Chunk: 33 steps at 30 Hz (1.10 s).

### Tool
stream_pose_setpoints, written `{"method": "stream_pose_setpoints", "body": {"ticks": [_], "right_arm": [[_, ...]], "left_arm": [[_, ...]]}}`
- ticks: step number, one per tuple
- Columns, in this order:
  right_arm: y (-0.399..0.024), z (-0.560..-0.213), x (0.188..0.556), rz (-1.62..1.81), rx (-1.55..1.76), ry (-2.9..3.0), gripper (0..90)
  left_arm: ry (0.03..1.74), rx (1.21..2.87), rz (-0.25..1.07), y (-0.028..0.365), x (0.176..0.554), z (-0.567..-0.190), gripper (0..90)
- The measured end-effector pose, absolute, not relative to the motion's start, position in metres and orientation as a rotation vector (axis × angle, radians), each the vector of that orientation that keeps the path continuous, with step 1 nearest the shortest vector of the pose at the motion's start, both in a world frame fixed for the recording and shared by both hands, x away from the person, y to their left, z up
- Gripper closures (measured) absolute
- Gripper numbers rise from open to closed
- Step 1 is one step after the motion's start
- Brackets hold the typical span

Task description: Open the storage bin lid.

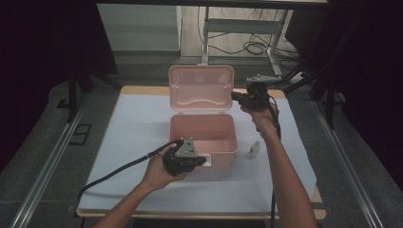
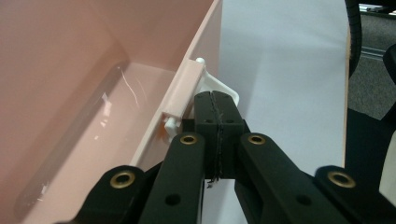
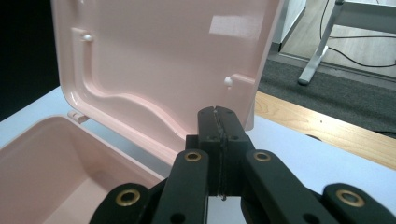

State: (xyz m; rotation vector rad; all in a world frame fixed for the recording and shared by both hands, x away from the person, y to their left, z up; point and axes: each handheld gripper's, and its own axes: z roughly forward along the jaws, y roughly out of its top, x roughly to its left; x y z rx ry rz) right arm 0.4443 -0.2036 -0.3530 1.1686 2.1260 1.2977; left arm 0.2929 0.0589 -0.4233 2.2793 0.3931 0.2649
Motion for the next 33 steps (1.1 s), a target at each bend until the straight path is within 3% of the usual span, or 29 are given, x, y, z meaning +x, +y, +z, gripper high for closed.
{"method": "stream_pose_setpoints", "body": {"ticks": [26, 33], "right_arm": [[-0.246, -0.385, 0.4, 1.266, 1.133, 2.221, 87.6], [-0.251, -0.392, 0.387, 1.258, 1.092, 2.275, 78.5]], "left_arm": [[0.407, 2.272, 0.254, 0.059, 0.293, -0.423, 90.0], [0.405, 2.274, 0.247, 0.059, 0.294, -0.423, 90.0]]}}
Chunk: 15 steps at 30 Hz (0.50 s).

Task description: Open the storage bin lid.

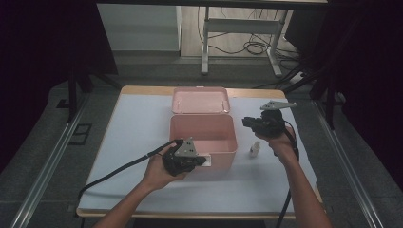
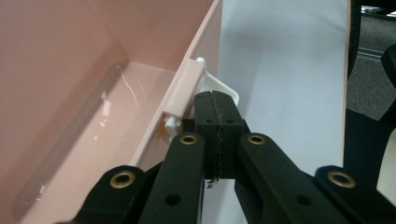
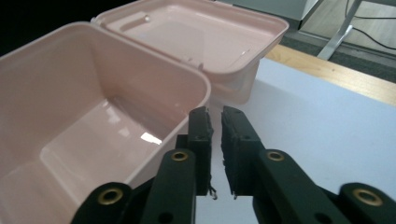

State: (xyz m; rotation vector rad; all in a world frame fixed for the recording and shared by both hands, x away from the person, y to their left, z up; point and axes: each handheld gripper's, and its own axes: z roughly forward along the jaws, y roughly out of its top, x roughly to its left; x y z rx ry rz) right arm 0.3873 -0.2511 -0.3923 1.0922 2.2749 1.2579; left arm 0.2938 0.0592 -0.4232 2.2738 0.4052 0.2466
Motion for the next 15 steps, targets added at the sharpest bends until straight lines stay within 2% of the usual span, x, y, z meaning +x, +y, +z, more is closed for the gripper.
{"method": "stream_pose_setpoints", "body": {"ticks": [10, 15], "right_arm": [[-0.262, -0.398, 0.379, 1.16, 1.094, 2.349, 63.0], [-0.267, -0.4, 0.378, 1.141, 1.111, 2.352, 59.6]], "left_arm": [[0.407, 2.273, 0.243, 0.059, 0.294, -0.423, 90.0], [0.406, 2.272, 0.242, 0.059, 0.294, -0.423, 90.0]]}}
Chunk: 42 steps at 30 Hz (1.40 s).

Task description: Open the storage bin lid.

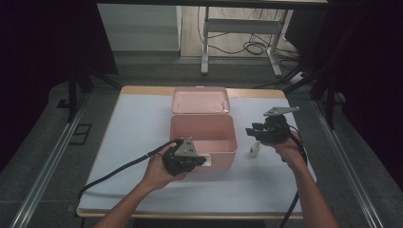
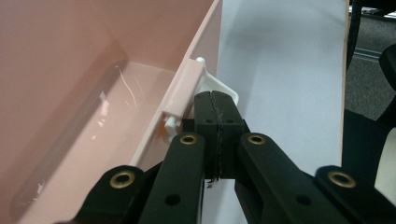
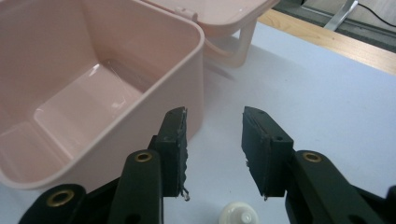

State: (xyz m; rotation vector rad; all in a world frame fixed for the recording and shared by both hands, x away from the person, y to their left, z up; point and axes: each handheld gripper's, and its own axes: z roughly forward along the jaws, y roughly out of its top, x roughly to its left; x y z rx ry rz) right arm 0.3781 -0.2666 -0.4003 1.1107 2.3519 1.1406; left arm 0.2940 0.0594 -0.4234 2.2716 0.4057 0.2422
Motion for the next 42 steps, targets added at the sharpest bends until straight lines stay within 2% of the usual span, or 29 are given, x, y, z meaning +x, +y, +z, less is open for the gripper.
{"method": "stream_pose_setpoints", "body": {"ticks": [42], "right_arm": [[-0.283, -0.41, 0.372, 0.879, 1.128, 2.502, 53.7]], "left_arm": [[0.405, 2.266, 0.242, 0.06, 0.294, -0.424, 90.0]]}}
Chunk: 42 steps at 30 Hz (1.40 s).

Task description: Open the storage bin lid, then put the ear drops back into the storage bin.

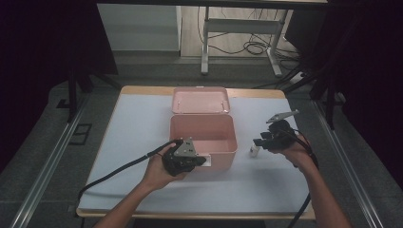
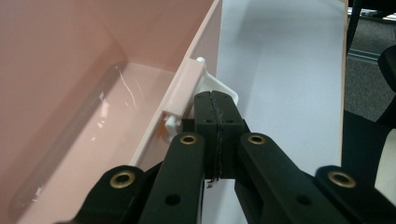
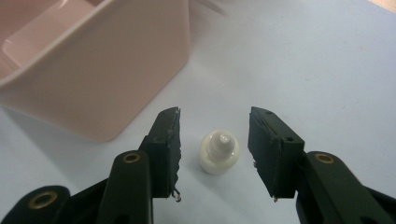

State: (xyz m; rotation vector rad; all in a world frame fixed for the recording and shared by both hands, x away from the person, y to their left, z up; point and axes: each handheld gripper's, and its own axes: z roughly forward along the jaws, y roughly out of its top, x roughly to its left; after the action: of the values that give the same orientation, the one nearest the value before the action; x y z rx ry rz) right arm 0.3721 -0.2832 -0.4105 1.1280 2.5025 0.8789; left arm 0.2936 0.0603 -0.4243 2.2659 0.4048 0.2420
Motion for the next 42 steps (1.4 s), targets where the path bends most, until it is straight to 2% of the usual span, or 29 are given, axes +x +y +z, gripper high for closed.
{"method": "stream_pose_setpoints", "body": {"ticks": [22, 42], "right_arm": [[-0.282, -0.409, 0.382, 0.687, 1.145, 2.596, 48.9], [-0.266, -0.43, 0.398, 0.529, 1.141, 2.715, 47.3]], "left_arm": [[0.403, 2.266, 0.242, 0.06, 0.294, -0.424, 90.0], [0.414, 2.256, 0.235, 0.06, 0.294, -0.424, 90.0]]}}
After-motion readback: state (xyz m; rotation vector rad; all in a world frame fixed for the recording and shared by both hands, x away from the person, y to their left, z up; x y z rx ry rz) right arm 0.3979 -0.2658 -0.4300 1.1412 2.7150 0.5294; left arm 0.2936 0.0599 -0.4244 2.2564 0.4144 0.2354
